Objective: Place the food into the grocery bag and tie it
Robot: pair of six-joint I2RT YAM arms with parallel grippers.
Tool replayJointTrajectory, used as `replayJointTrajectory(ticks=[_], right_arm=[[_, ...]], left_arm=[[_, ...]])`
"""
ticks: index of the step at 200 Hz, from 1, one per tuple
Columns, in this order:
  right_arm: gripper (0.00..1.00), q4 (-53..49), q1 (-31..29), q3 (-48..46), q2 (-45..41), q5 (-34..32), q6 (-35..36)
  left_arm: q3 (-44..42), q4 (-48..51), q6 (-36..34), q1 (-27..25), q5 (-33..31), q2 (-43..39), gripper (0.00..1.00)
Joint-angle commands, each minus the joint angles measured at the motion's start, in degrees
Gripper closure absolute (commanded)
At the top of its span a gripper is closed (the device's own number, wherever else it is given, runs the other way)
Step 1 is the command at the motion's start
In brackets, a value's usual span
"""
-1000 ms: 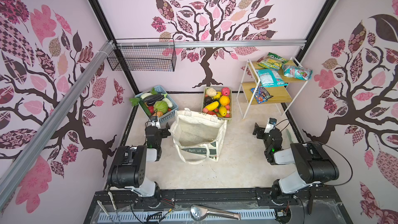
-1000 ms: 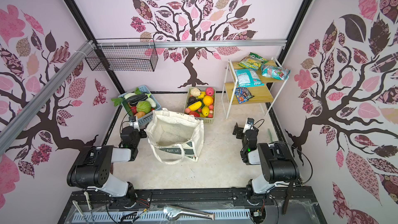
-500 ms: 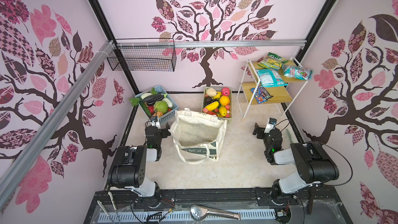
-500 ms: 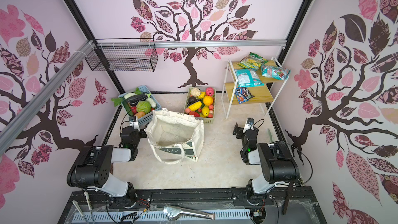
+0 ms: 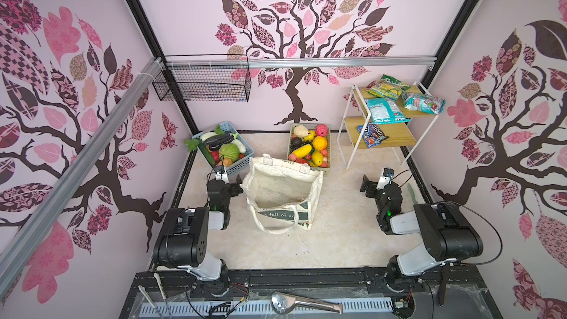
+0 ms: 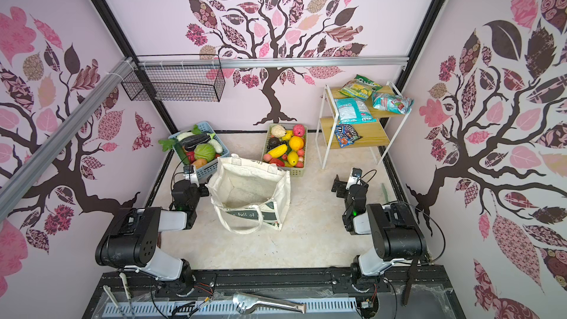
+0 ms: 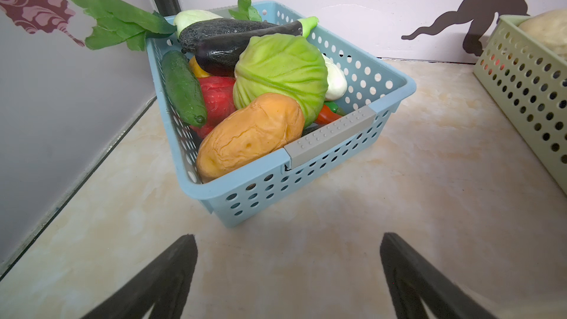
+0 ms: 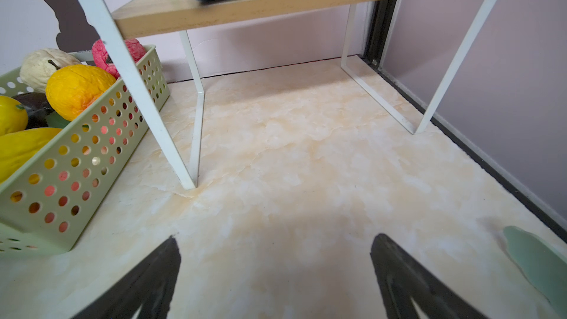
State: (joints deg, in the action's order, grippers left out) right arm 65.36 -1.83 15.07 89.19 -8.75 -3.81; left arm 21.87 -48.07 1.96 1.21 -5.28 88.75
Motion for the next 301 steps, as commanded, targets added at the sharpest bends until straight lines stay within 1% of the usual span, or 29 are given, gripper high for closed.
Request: replayJointTrajectory(ticks=[1,22,37,49,67,89,118,135,154,167,188,199,219,231,240,247,258,285,301], right_arm=[[0.00,0.1,-0.5,1.5,-0.1,-0.1,0.6],[0.00,1.4,-0.5,1.6,-0.5,0.6,1.0],[0.00,-9.6,-0.5,4.8,-5.1,2.9,1.8],[0.00,-17.9,-0.7,8.0,-8.1,2.9,1.7],[0.00,-22.3,-0.7,9.4,-11.3,3.2,0.1],[0.00,-25.1,-1.1,9.3,-14.9,6.1,-2.1],[0.00,-33.7,-5.0,13.1,-18.6,8.4,-1.6],[0.00,-39.3,-5.9,16.2,-20.2,12.2,-2.7],[0.00,-44.1,-7.4,18.9,-21.9,14.4,-3.4],[0.00,-47.9,-9.5,21.0,-23.1,13.9,-2.1],[0.00,-52.2,-11.3,24.1,-24.1,15.0,-2.2],[0.00,-54.7,-12.2,26.1,-23.9,15.6,-2.2],[0.01,-60.3,-15.4,30.7,-22.6,14.0,-1.0],[0.01,-63.3,-16.9,33.3,-21.7,14.1,-1.1],[0.02,-64.9,-17.9,34.9,-21.2,14.1,-1.1],[0.02,-65.6,-18.7,36.0,-20.8,13.8,-1.2],[0.02,-67.0,-19.7,37.8,-20.1,14.1,-1.3],[0.04,-70.5,-21.9,42.4,-18.2,15.7,-2.2],[0.04,-71.3,-24.3,44.2,-17.5,13.8,-2.0]], left_arm=[[0.7,-0.6,0.7,0.5,0.7,0.4,0.03],[1.0,0.5,0.8,0.7,1.1,-0.4,0.03],[2.6,4.9,0.3,0.6,2.1,-2.3,0.03],[2.9,6.4,0.5,0.7,1.3,-3.6,0.03],[2.6,6.6,0.9,0.6,-0.1,-4.6,0.02],[3.4,9.5,0.4,-0.8,-3.3,-6.2,0.03],[4.5,13.1,0.0,-2.7,-8.8,-9.4,0.03],[5.9,15.8,-0.1,-3.9,-12.0,-11.3,0.03],[7.6,19.6,1.4,-3.8,-13.8,-13.7,0.03],[8.7,21.2,4.7,-3.8,-17.9,-14.3,0.03],[13.4,30.5,10.6,-3.4,-23.4,-13.7,0.03],[16.4,35.3,12.1,-2.9,-22.5,-13.0,0.03],[21.7,43.0,14.8,-2.7,-21.4,-12.3,0.03],[27.0,52.2,18.9,-2.8,-21.5,-12.4,0.03],[31.6,59.6,22.0,-2.9,-20.0,-12.3,0.03],[34.5,64.0,22.4,-3.4,-18.1,-12.3,0.03],[38.6,69.6,23.9,-5.0,-18.8,-12.2,0.04],[48.8,84.0,25.9,-7.7,-16.5,-11.4,0.05],[54.1,91.0,24.8,-8.5,-11.5,-10.5,0.06]])
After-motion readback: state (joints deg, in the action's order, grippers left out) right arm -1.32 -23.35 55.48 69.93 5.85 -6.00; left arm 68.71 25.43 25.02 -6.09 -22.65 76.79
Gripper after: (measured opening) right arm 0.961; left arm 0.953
